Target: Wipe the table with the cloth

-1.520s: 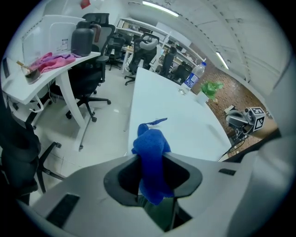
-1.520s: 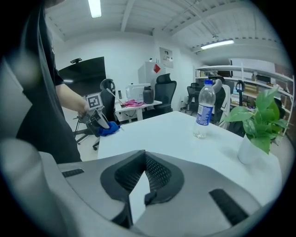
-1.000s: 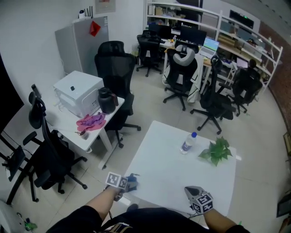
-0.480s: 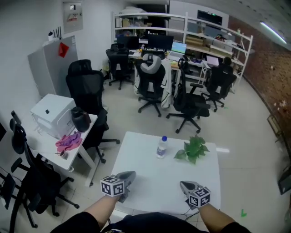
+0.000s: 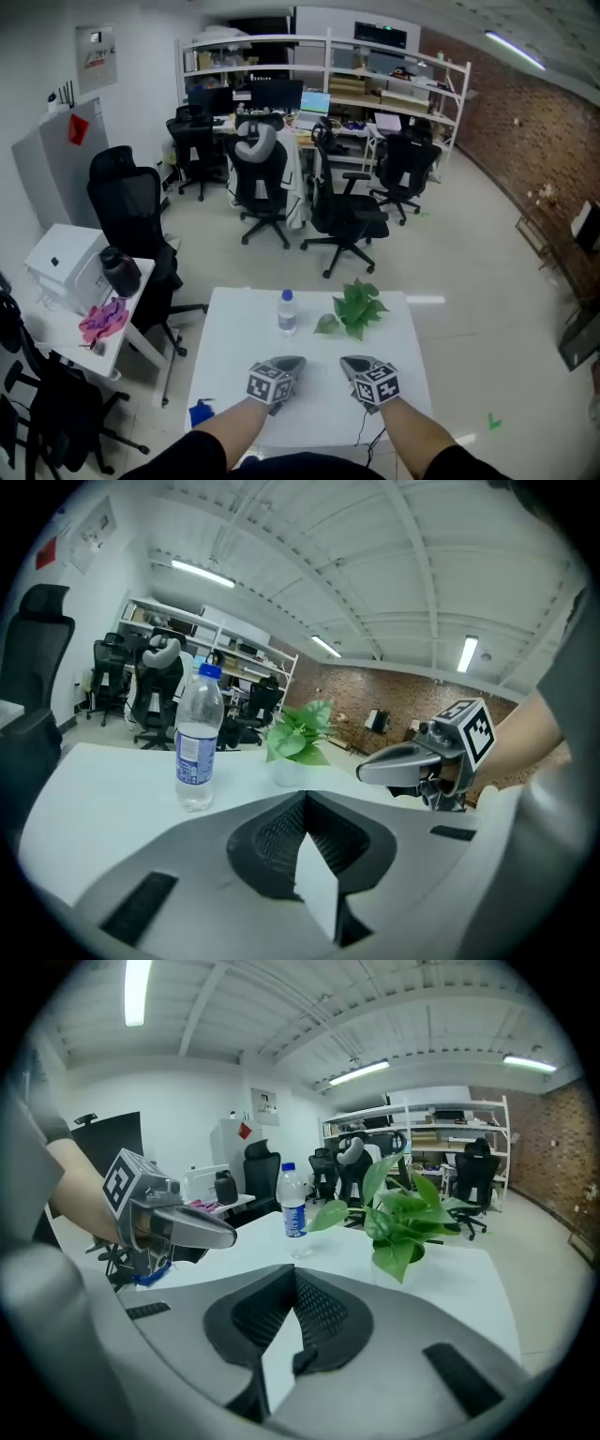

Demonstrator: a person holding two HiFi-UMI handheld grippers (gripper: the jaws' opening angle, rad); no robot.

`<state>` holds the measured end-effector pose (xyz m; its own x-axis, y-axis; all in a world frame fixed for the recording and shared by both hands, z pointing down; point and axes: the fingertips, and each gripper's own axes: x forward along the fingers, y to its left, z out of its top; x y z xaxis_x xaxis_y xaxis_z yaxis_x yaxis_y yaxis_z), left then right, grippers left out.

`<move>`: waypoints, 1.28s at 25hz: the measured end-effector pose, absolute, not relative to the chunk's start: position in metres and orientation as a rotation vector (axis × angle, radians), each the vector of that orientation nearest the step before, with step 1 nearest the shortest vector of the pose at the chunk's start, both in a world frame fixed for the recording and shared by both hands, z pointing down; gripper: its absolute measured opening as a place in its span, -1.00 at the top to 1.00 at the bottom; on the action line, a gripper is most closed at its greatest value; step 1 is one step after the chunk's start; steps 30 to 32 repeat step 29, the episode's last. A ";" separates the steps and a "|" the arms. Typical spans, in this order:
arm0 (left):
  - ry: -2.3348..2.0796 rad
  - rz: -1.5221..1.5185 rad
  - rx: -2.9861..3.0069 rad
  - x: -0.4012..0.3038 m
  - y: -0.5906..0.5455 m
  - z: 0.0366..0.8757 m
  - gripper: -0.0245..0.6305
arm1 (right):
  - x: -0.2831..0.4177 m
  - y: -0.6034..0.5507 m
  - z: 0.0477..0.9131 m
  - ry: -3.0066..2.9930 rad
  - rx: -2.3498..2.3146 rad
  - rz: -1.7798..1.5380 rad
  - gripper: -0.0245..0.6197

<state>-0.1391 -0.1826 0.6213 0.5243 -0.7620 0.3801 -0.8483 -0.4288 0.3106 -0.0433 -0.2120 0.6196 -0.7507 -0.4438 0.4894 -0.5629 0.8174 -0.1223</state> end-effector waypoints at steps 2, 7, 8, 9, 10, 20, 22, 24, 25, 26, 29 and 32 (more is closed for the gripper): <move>-1.308 0.280 2.282 -0.136 -0.188 0.627 0.91 | -0.041 -0.218 0.622 -2.538 0.772 0.387 0.88; -1.346 0.277 2.217 -0.143 -0.196 0.631 0.91 | -0.032 -0.229 0.626 -2.504 0.812 0.398 0.88; -1.349 0.276 2.208 -0.144 -0.196 0.633 0.91 | -0.031 -0.230 0.626 -2.502 0.817 0.403 0.88; -1.350 0.274 2.200 -0.144 -0.196 0.634 0.91 | -0.031 -0.231 0.626 -2.502 0.822 0.408 0.88; -1.350 0.273 2.196 -0.145 -0.195 0.634 0.91 | -0.030 -0.232 0.626 -2.504 0.826 0.412 0.88; -1.328 0.286 2.197 -0.145 -0.195 0.637 0.91 | -0.043 -0.237 0.619 -2.526 0.808 0.408 0.88; -1.328 0.291 2.190 -0.146 -0.194 0.638 0.91 | -0.043 -0.237 0.620 -2.521 0.807 0.409 0.88; -1.328 0.296 2.184 -0.146 -0.193 0.638 0.91 | -0.043 -0.238 0.621 -2.517 0.808 0.411 0.88; -1.327 0.297 2.182 -0.146 -0.193 0.639 0.91 | -0.043 -0.238 0.621 -2.517 0.806 0.413 0.88; -1.326 0.297 2.180 -0.146 -0.193 0.639 0.91 | -0.044 -0.238 0.621 -2.519 0.803 0.415 0.88; -1.320 0.296 2.179 -0.145 -0.193 0.639 0.91 | -0.047 -0.236 0.621 -2.525 0.793 0.422 0.88; -1.320 0.296 2.179 -0.145 -0.193 0.639 0.91 | -0.047 -0.236 0.621 -2.525 0.793 0.422 0.88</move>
